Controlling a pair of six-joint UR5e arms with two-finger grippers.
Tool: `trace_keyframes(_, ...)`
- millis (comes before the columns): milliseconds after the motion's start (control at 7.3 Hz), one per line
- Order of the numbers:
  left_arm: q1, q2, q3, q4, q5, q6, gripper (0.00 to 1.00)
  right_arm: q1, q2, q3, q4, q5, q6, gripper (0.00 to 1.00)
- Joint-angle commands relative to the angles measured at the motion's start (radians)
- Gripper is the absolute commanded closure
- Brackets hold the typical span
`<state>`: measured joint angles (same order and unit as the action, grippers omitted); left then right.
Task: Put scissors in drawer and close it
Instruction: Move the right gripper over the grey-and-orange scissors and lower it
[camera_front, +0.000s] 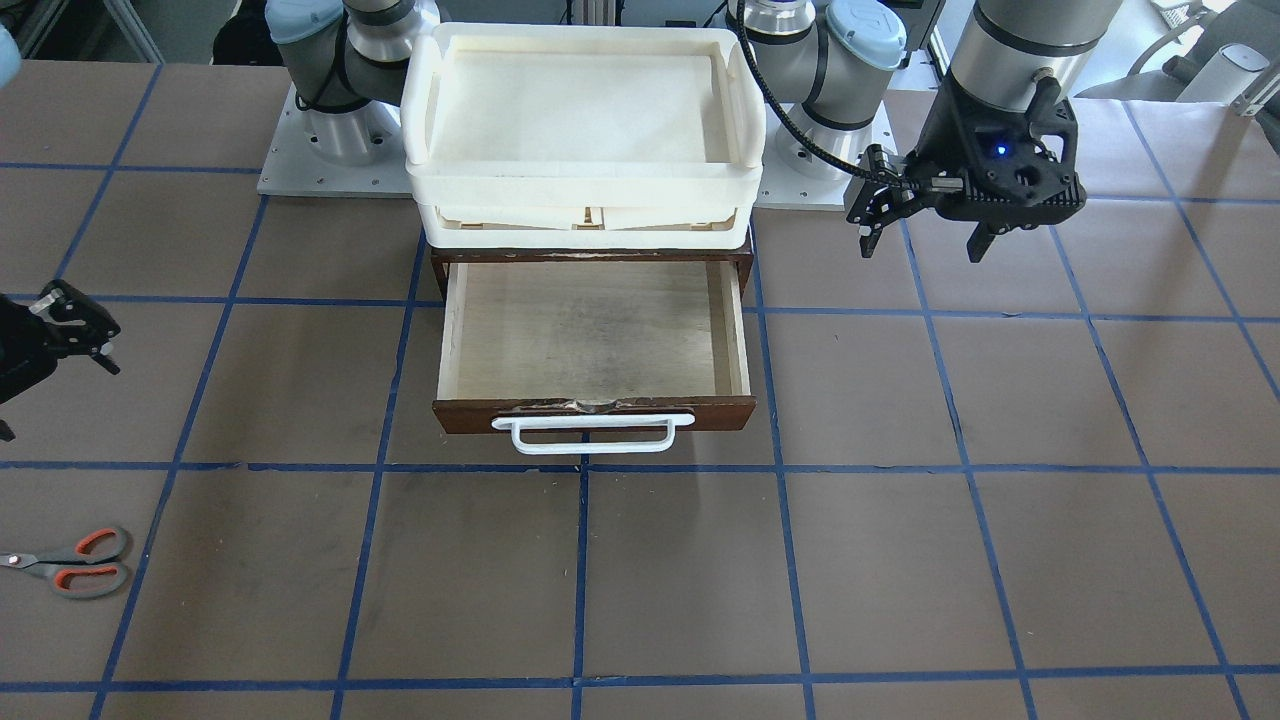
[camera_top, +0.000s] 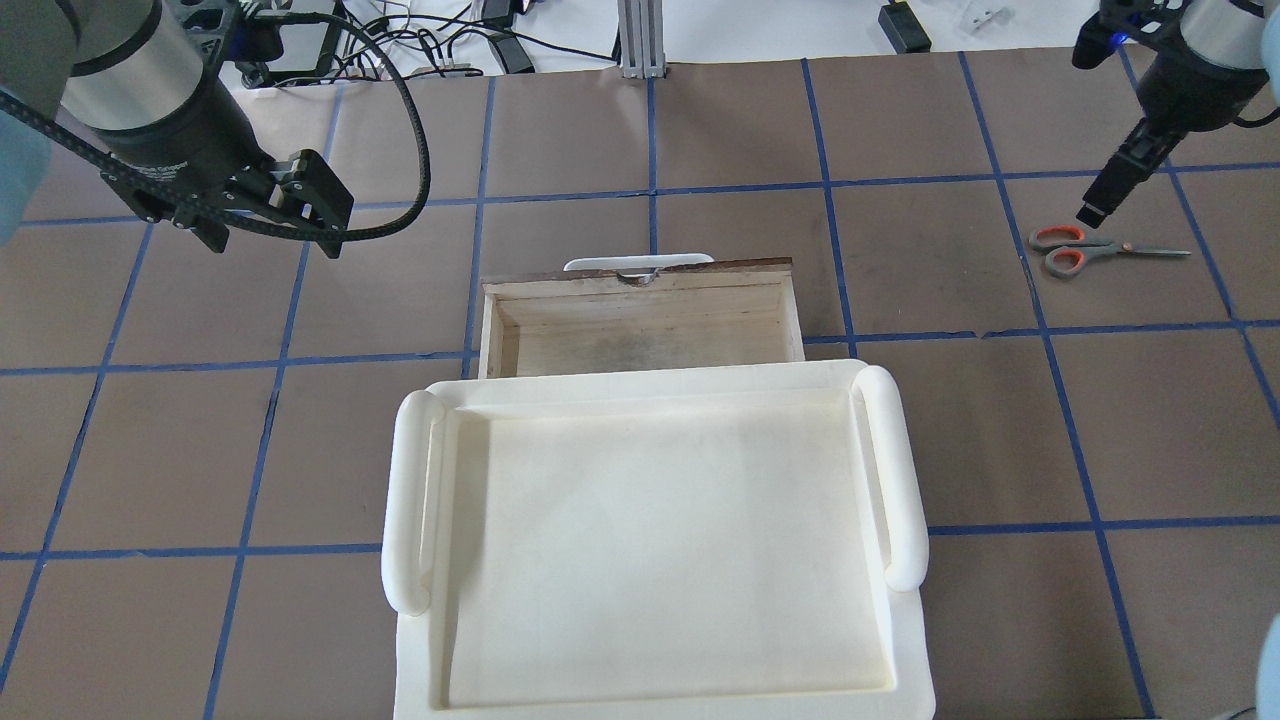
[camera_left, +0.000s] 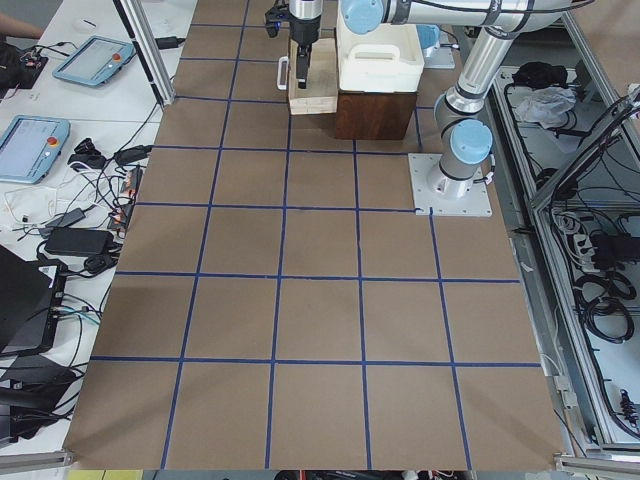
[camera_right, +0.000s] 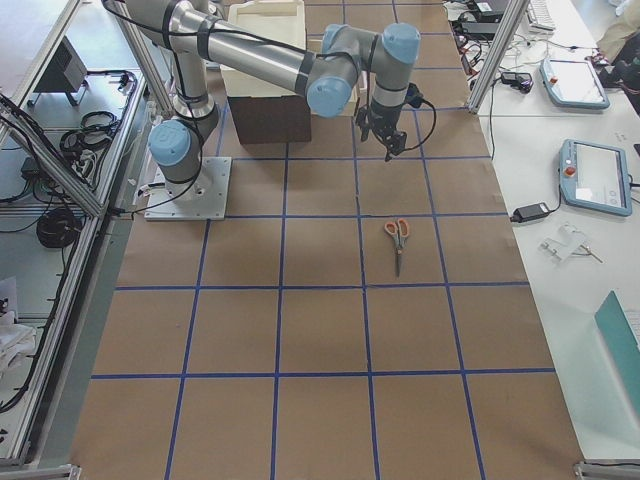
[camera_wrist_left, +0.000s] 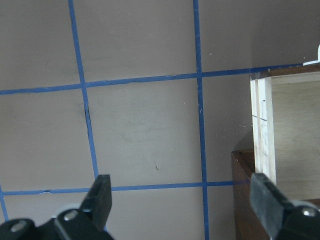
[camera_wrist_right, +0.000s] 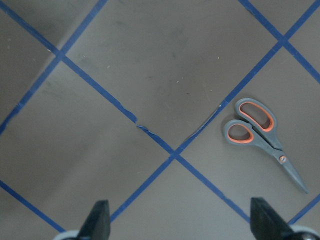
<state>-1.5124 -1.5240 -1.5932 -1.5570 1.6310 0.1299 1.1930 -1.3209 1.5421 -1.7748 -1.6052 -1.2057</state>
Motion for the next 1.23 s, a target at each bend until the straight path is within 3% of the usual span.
trace_keyframes(0,-0.002,0.001,-0.002,0.002,0.004,0.002,0.00,-0.126,0.145,0.003,-0.159,0.005,-0.412,0.00)
trace_keyframes(274,-0.003,0.001,-0.007,0.000,0.001,-0.006,0.00,-0.144,0.247,0.009,-0.329,0.007,-0.720,0.00)
trace_keyframes(548,-0.002,0.001,-0.007,0.000,0.003,-0.006,0.00,-0.144,0.330,0.009,-0.450,0.031,-0.874,0.00)
trace_keyframes(1095,-0.002,0.001,-0.007,0.002,0.003,-0.006,0.00,-0.144,0.385,0.009,-0.453,0.082,-0.893,0.00)
